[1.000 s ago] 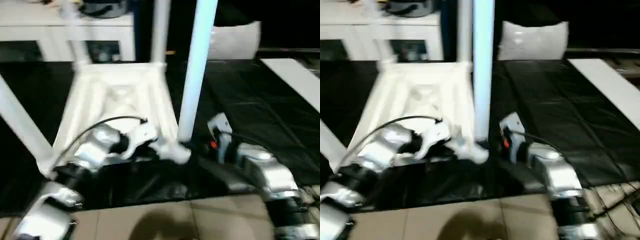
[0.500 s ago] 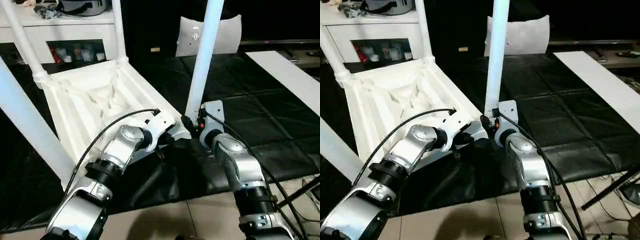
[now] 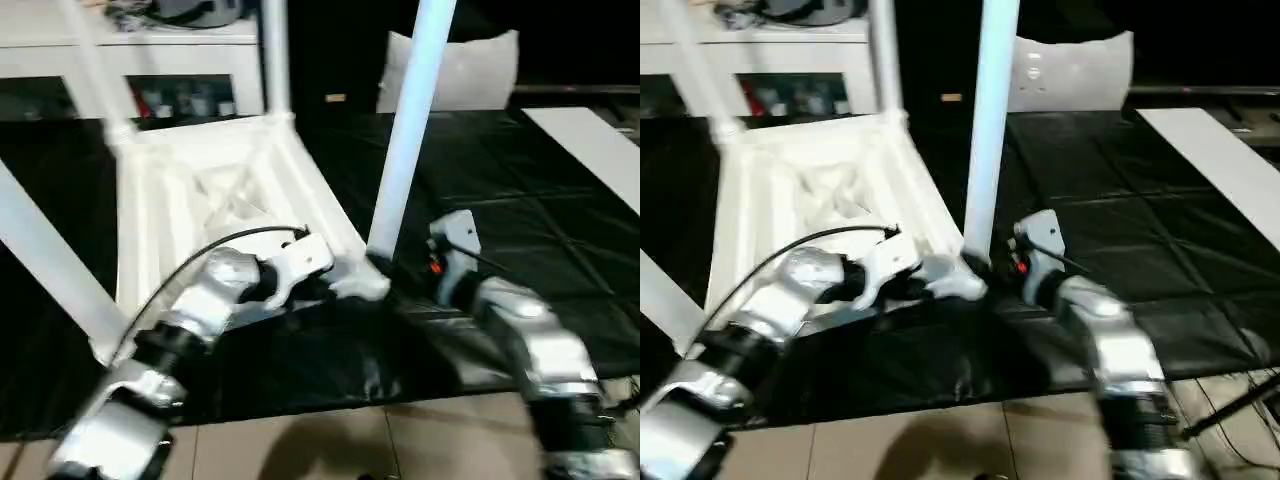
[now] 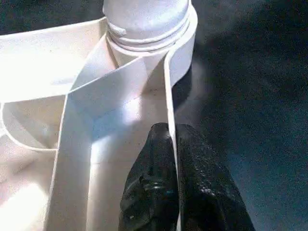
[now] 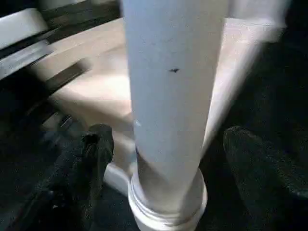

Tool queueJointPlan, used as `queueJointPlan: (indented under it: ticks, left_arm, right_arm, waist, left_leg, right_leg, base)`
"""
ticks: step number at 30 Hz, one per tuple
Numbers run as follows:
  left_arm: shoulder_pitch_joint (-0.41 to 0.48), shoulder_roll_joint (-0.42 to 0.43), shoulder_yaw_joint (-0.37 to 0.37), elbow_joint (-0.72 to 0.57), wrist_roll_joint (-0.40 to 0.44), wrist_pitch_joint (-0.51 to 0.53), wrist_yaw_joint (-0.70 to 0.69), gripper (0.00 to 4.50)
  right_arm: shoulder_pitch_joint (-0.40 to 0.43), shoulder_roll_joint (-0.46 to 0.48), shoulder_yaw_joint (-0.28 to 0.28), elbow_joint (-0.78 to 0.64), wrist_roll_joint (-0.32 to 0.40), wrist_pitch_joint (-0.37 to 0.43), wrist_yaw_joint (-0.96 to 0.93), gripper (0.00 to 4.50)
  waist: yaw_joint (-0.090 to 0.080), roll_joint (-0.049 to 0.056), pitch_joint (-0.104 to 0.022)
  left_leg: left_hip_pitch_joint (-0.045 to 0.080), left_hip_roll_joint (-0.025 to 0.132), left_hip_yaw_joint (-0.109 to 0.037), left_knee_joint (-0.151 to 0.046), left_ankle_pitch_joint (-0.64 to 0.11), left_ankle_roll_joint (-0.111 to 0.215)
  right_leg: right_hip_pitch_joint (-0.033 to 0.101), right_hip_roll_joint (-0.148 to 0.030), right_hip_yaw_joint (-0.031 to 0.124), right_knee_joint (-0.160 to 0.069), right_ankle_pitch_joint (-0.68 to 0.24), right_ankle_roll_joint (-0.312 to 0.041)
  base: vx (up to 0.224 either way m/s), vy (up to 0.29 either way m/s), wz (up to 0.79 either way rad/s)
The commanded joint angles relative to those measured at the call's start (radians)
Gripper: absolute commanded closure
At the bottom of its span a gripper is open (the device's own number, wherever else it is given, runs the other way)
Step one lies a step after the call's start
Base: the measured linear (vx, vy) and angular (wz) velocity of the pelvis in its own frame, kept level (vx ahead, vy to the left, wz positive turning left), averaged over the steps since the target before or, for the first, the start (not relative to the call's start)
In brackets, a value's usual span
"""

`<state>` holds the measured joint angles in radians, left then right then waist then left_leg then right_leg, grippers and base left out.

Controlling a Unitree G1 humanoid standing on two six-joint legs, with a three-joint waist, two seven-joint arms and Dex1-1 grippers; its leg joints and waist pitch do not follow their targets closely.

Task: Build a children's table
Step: Rotate leg to tighten

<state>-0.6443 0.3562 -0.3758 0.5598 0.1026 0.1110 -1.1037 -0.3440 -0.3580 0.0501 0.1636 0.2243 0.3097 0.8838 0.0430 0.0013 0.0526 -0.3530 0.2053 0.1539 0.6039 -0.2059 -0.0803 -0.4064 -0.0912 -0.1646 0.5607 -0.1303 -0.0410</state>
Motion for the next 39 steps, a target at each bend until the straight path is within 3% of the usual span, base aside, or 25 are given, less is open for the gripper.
queueJointPlan:
  ticks: [1, 4, 9, 15, 16, 23, 25, 37, 39]
  left_arm:
    - [-0.009, 0.020, -0.053, -0.059, 0.002, -0.074, -0.098, 4.50]
    - [-0.006, 0.046, -0.071, -0.064, 0.002, -0.106, -0.146, 4.50]
    - [0.004, 0.081, -0.093, -0.087, -0.010, -0.150, -0.240, 4.50]
    - [0.007, 0.101, -0.104, -0.091, -0.017, -0.177, -0.290, 4.50]
    - [0.007, 0.105, -0.105, -0.091, -0.017, -0.180, -0.295, 4.50]
    - [0.005, 0.112, -0.103, -0.082, -0.016, -0.188, -0.304, 4.50]
    - [0.004, 0.113, -0.104, -0.081, -0.017, -0.189, -0.306, 4.50]
    - [0.001, 0.106, -0.099, -0.073, -0.014, -0.175, -0.299, 4.50]
    - [0.003, 0.089, -0.074, -0.083, -0.020, -0.106, -0.249, 4.50]
  right_arm:
    - [0.003, -0.040, 0.030, -0.004, 0.008, -0.036, 0.126, 0.57]
    - [-0.007, -0.084, 0.055, 0.018, 0.029, -0.039, 0.241, 0.57]
    - [-0.064, -0.105, 0.088, 0.102, 0.039, -0.056, 0.346, 1.13]
    - [-0.097, -0.119, 0.123, 0.146, 0.036, -0.065, 0.426, 1.67]
    - [-0.102, -0.118, 0.124, 0.152, 0.040, -0.065, 0.437, 1.73]
    - [-0.107, -0.122, 0.124, 0.156, 0.065, -0.044, 0.486, 2.44]
    - [-0.106, -0.123, 0.122, 0.156, 0.068, -0.042, 0.491, 2.53]
    - [-0.098, -0.124, 0.128, 0.140, 0.086, -0.011, 0.517, 2.62]
    - [-0.089, -0.093, 0.110, 0.118, 0.098, 0.017, 0.456, 2.62]
  waist:
    - [0.003, -0.013, -0.072]
    - [0.017, -0.012, -0.074]
    - [0.026, -0.015, -0.076]
    - [0.042, -0.015, -0.076]
    - [0.041, -0.022, -0.077]
    - [0.043, -0.019, -0.076]
    - [0.044, -0.014, -0.077]
    - [0.044, -0.018, -0.078]
    - [0.044, -0.016, -0.077]
  left_leg:
    - [0.001, 0.030, 0.003, -0.067, -0.153, 0.096]
    - [0.005, 0.031, 0.004, -0.068, -0.150, 0.089]
    - [0.004, 0.033, 0.006, -0.069, -0.127, 0.078]
    - [0.006, 0.036, 0.010, -0.068, -0.116, 0.076]
    - [0.004, 0.037, 0.011, -0.068, -0.116, 0.075]
    - [0.004, 0.034, 0.012, -0.068, -0.117, 0.067]
    - [0.005, 0.034, 0.011, -0.067, -0.111, 0.067]
    - [0.004, 0.034, 0.012, -0.067, -0.106, 0.069]
    - [0.005, 0.035, 0.012, -0.067, -0.106, 0.064]
  right_leg:
    - [0.068, -0.069, 0.064, -0.067, -0.388, -0.086]
    - [0.066, -0.071, 0.067, -0.065, -0.384, -0.100]
    - [0.067, -0.070, 0.071, -0.056, -0.355, -0.123]
    - [0.065, -0.070, 0.073, -0.055, -0.367, -0.116]
    - [0.066, -0.070, 0.073, -0.053, -0.363, -0.117]
    - [0.066, -0.069, 0.072, -0.058, -0.384, -0.105]
    - [0.066, -0.068, 0.072, -0.057, -0.379, -0.107]
    - [0.066, -0.067, 0.071, -0.055, -0.369, -0.111]
    - [0.066, -0.067, 0.072, -0.054, -0.374, -0.111]
  base:
    - [0.000, 0.000, 0.00]
    - [0.000, 0.000, 0.00]
    - [0.000, 0.000, 0.00]
    - [0.000, 0.000, 0.00]
    - [0.000, 0.000, 0.00]
    - [0.000, 0.000, 0.00]
    - [0.000, 0.000, 0.00]
    - [0.000, 0.000, 0.00]
    - [0.000, 0.000, 0.00]
